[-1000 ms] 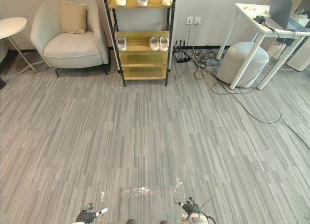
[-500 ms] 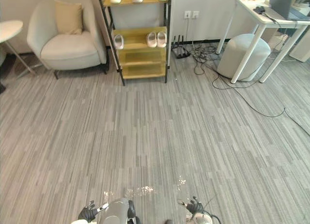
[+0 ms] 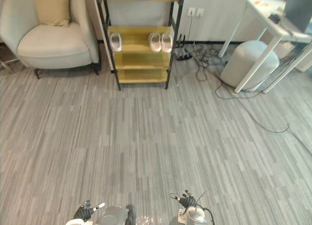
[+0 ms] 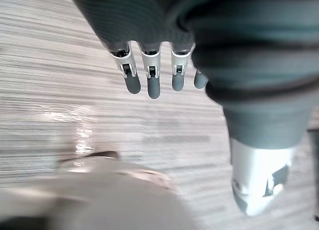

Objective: Organize the slippers on the shoe rack

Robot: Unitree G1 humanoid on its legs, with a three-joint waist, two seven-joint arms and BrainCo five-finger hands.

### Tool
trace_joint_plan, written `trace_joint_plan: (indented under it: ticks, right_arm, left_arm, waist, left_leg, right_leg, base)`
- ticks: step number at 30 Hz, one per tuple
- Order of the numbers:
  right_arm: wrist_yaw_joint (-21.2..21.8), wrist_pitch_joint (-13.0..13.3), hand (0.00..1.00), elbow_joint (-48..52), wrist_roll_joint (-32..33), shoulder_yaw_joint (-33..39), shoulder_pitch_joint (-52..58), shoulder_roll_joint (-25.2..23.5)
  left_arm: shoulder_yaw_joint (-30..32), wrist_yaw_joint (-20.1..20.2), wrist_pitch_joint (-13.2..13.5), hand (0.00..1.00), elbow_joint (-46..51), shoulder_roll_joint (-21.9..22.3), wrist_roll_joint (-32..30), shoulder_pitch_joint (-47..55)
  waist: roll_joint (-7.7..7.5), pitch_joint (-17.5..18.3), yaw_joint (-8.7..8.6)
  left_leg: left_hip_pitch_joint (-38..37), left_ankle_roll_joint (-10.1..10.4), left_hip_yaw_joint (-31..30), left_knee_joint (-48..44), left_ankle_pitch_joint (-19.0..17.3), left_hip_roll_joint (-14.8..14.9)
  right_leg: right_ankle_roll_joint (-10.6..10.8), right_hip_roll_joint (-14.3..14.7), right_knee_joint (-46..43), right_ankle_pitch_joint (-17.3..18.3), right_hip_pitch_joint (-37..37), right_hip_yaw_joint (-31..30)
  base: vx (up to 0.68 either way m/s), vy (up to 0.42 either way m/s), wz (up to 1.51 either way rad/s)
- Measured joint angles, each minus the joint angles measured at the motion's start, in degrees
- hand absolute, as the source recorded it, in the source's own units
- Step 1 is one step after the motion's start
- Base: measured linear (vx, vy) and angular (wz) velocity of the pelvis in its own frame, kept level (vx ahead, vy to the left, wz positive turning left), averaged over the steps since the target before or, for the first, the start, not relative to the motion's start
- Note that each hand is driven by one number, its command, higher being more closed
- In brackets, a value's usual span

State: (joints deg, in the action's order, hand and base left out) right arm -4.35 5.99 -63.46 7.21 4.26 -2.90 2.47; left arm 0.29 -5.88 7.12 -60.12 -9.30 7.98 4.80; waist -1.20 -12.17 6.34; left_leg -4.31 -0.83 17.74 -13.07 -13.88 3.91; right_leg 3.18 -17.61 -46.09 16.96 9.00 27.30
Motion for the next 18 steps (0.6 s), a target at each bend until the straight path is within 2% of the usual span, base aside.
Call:
trace_joint_plan:
  ticks: [1, 2, 3, 4, 5, 6, 7, 8, 9, 10, 11, 12, 13, 14, 15, 16, 17, 18]
  right_arm:
    - [0.0, 0.0, 0.00, 1.0, 0.0, 0.0, -0.2, 0.3]
    - [0.0, 0.1, 0.00, 1.7, 0.0, -0.1, -0.2, 0.5]
    - [0.0, 0.1, 0.00, 2.0, 0.1, -0.1, -0.7, 0.6]
    - [0.0, 0.1, 0.00, 1.9, 0.1, -0.1, -0.6, 0.8]
    - [0.0, 0.1, 0.00, 1.9, 0.1, -0.2, -0.2, 0.9]
    - [0.0, 0.0, 0.00, 1.8, 0.1, -0.6, 0.5, 0.8]
    - [0.1, 0.0, 0.00, 1.9, 0.1, -0.6, 0.7, 0.8]
    - [0.4, 0.1, 0.00, 1.8, 0.1, -0.5, -0.6, 2.6]
    - [0.4, 0.3, 0.00, 1.8, 0.1, -0.4, -0.7, 2.7]
    - [0.5, 0.3, 0.00, 1.6, 0.1, -0.4, -0.7, 2.9]
    - [0.6, 0.3, 0.00, 1.5, 0.1, -0.5, -0.7, 2.9]
    - [0.7, 0.0, 0.00, 0.8, 0.2, -1.4, -0.6, 3.0]
    - [0.7, 0.0, 0.00, 0.5, 0.4, -2.3, -1.0, 2.9]
    - [0.7, 0.0, 0.00, 0.4, 0.5, -2.2, -1.0, 2.8]
    - [0.6, -0.1, 0.00, -0.7, 1.3, -2.1, -0.9, 2.6]
    - [0.5, -0.3, 0.00, -0.7, 1.9, -2.1, -0.9, 2.5]
    - [0.5, -0.3, 0.00, -0.7, 1.9, -2.1, -1.0, 2.6]
    - [0.4, -0.3, 0.00, -0.7, 1.9, -2.1, -1.4, 2.5]
  left_arm:
    - [-0.2, 0.0, 0.0, 0.00, 0.0, 0.4, 0.0, -0.4]
    - [-0.2, 0.0, -0.1, 0.00, 0.0, 0.5, 0.0, -0.8]
    - [-0.2, 0.0, 0.0, 0.00, 0.1, 0.5, 0.0, -1.3]
    - [-0.2, 0.0, 0.0, 0.00, 0.1, 0.5, 0.0, -1.3]
    - [-0.1, 0.0, 0.0, 0.00, 0.1, 0.5, 0.0, -1.1]
    - [0.0, 0.0, 0.0, 0.00, 0.1, 0.2, 0.0, -0.7]
    - [0.1, 0.0, 0.0, 0.00, 0.1, 0.0, 0.0, -0.6]
    - [1.2, 0.5, 0.0, 0.00, -0.2, 2.5, -0.2, -0.1]
    - [1.1, 0.5, 0.1, 0.00, -0.2, 3.0, -0.2, 0.0]
    - [1.7, 0.8, 0.1, 0.00, -0.1, 3.4, -0.1, 0.4]
    - [1.8, 0.8, 0.1, 0.00, -0.1, 3.5, -0.1, 0.3]
    - [2.3, 1.1, -0.2, 0.00, -0.3, 4.2, -0.2, 0.6]
    - [2.3, 1.3, -0.2, 0.00, -0.3, 3.9, -0.2, 1.0]
    - [2.3, 1.4, -0.2, 0.00, -0.2, 3.9, -0.2, 1.0]
    - [2.2, 1.5, -0.1, 0.00, 0.0, 3.4, -0.5, 0.8]
    - [2.2, 1.4, 0.0, 0.00, 0.4, 3.1, -0.5, 0.8]
    - [2.2, 1.3, 0.0, 0.00, 0.6, 3.2, -0.5, 0.8]
    - [2.3, 1.2, 0.1, 0.00, 1.2, 3.2, -0.5, 0.8]
  waist:
    - [0.73, -0.4, -0.11]
    - [1.01, -0.6, -0.25]
    - [1.02, -0.6, -0.25]
    - [0.91, -0.6, -0.30]
    - [0.46, -0.5, -0.30]
    - [-0.88, 0.1, -0.30]
    - [-1.26, 0.2, -0.33]
    - [2.51, 0.8, -0.59]
    - [3.19, 1.1, -0.54]
    - [4.78, 1.4, -0.49]
    - [5.26, 1.4, -0.47]
    - [6.62, 0.5, -0.18]
    - [6.77, 0.2, 0.10]
    - [6.72, 0.0, 0.09]
    - [5.36, -0.7, 0.08]
    - [4.63, -1.0, 0.12]
    - [4.58, -1.0, 0.18]
    - [4.35, -1.1, 0.58]
  left_leg:
    - [-1.8, 0.0, -0.5, 0.9, 0.0, 1.2]
    - [-2.2, 0.0, -1.0, 1.1, 0.0, 1.7]
    - [-3.2, 0.2, -1.3, 1.8, 0.0, 2.2]
    - [-4.3, 1.6, -1.4, 2.5, -0.1, 2.4]
    - [-6.2, 3.9, -2.2, 3.1, -1.1, 2.2]
    - [-7.8, 5.8, -3.5, 3.2, -2.3, 1.4]
    - [-8.3, 6.5, -4.0, 3.2, -2.8, 1.2]
    - [-8.6, 7.4, -6.1, -0.6, -3.5, 4.7]
    - [-7.6, 7.4, -7.0, -3.9, -3.7, 5.8]
    - [-2.3, 7.6, -9.1, -14.9, -3.3, 8.9]
    - [-1.0, 7.4, -9.5, -18.3, -2.7, 9.7]
    - [5.3, 6.8, -10.5, -33.8, 1.5, 14.5]
    - [9.0, 6.9, -10.0, -42.1, 0.2, 16.2]
    - [9.8, 6.9, -9.9, -43.1, -0.2, 16.3]
    - [13.2, 7.0, -8.3, -43.4, -1.9, 14.8]
    - [15.4, 6.8, -6.2, -38.8, -2.8, 13.2]
    - [15.7, 6.7, -5.8, -37.3, -2.9, 12.9]
    - [18.2, 6.2, -4.9, -27.6, -2.9, 10.2]
  right_leg:
    - [-0.2, 2.2, 8.5, -0.1, 1.9, 1.7]
    - [-0.3, 3.2, 13.2, -1.1, 2.9, 2.3]
    - [-0.6, 4.5, 21.8, -5.4, 4.7, 2.6]
    - [-1.2, 5.3, 27.8, -9.9, 5.3, 2.5]
    - [-2.0, 6.0, 34.3, -16.8, 5.4, 2.2]
    - [-3.4, 5.7, 35.1, -21.5, 5.5, 1.5]
    - [-5.5, 5.5, 34.3, -23.5, 5.7, 0.6]
    - [-5.5, 7.1, 28.8, -17.8, 5.8, 1.0]
    - [-5.3, 8.0, 28.4, -16.4, 5.7, 1.1]
    - [-5.3, 10.2, 29.5, -14.7, 4.1, 2.1]
    - [-5.4, 10.9, 30.1, -14.4, 3.5, 2.2]
    - [-6.5, 14.9, 33.7, -13.6, -0.8, 2.3]
    - [-7.2, 16.8, 35.8, -12.7, -4.3, 1.8]
    - [-7.1, 16.9, 36.2, -12.6, -5.2, 1.7]
    - [-6.6, 17.0, 38.5, -11.9, -9.0, 1.4]
    - [-6.2, 16.9, 40.0, -12.2, -10.9, 1.3]
    - [-6.1, 16.9, 40.4, -12.2, -11.3, 1.3]
    - [-5.6, 16.8, 41.8, -12.1, -12.9, 0.5]
  base:
    - [0.43, -0.075, 0.19]
    - [0.41, -0.131, 0.34]
    - [0.43, -0.179, 0.42]
    - [0.55, -0.263, 0.56]
    - [0.49, -0.260, 0.53]
    - [0.40, -0.239, 0.45]
    - [0.46, -0.248, 0.35]
    - [0.45, -0.249, 0.18]
    - [0.54, -0.298, 0.12]
    - [0.37, -0.233, 0.01]
    - [0.45, -0.277, -0.13]
    - [0.42, -0.231, -0.28]
    - [0.41, -0.204, -0.29]
    - [0.46, -0.176, -0.14]
    - [0.37, -0.133, -0.02]
    - [0.36, -0.116, -0.04]
    - [0.35, -0.015, -0.18]
    - [0.43, 0.052, -0.27]
